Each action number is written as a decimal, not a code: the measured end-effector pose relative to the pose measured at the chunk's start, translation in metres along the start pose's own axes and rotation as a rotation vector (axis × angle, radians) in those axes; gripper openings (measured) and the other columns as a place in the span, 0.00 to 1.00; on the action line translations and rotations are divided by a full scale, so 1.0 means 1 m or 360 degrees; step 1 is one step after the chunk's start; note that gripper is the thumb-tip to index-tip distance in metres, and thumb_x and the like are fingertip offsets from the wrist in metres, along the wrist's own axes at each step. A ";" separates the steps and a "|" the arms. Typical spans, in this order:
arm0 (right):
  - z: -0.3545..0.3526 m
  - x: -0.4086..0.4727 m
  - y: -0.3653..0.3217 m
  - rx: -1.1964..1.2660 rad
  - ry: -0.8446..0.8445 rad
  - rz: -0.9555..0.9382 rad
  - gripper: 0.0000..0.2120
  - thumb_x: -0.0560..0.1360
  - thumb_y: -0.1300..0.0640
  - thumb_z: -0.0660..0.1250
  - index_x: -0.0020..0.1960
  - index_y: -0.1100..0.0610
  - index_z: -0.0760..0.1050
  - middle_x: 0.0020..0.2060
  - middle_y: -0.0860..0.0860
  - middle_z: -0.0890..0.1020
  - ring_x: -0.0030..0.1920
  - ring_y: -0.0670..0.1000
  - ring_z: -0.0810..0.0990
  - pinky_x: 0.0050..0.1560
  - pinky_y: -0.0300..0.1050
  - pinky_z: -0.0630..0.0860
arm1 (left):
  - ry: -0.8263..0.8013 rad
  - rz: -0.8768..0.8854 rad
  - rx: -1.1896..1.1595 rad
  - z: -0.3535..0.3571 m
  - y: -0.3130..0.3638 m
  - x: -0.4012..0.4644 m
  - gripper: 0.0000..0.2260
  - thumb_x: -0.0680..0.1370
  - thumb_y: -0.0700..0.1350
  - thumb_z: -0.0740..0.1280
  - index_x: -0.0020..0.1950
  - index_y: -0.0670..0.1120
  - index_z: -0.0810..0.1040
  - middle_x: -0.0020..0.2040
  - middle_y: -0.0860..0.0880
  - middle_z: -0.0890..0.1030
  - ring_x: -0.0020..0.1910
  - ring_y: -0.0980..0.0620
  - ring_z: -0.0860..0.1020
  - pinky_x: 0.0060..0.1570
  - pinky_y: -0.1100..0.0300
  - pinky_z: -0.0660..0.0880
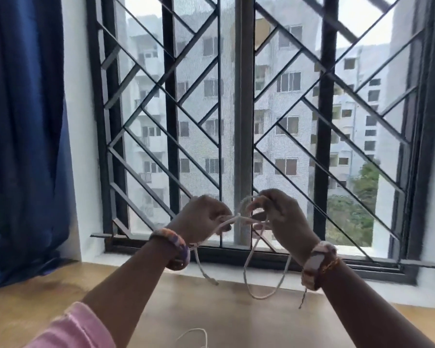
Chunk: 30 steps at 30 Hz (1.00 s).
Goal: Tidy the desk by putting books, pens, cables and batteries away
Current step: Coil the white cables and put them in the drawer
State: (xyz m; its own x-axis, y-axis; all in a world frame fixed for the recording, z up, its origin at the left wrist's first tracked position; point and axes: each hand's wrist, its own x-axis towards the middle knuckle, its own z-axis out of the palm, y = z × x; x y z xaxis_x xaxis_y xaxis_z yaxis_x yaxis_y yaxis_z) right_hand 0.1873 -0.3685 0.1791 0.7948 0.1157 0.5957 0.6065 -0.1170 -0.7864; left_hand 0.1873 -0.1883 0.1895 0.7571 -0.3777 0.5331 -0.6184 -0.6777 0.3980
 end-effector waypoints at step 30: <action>-0.039 -0.017 -0.010 0.0219 -0.0351 0.0195 0.11 0.77 0.59 0.59 0.55 0.61 0.77 0.43 0.55 0.83 0.37 0.48 0.83 0.44 0.47 0.78 | 0.0351 -0.0601 -0.1415 0.011 0.026 0.010 0.05 0.74 0.41 0.67 0.43 0.41 0.81 0.34 0.50 0.83 0.34 0.55 0.79 0.32 0.65 0.76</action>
State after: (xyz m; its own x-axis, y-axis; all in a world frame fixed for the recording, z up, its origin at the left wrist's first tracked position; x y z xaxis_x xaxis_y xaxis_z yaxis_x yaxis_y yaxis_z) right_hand 0.1684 -0.4083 0.1828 0.8291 0.3222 0.4570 0.4856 -0.0098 -0.8741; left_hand 0.1810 -0.2167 0.1974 0.9367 -0.0471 0.3469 -0.3461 0.0250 0.9379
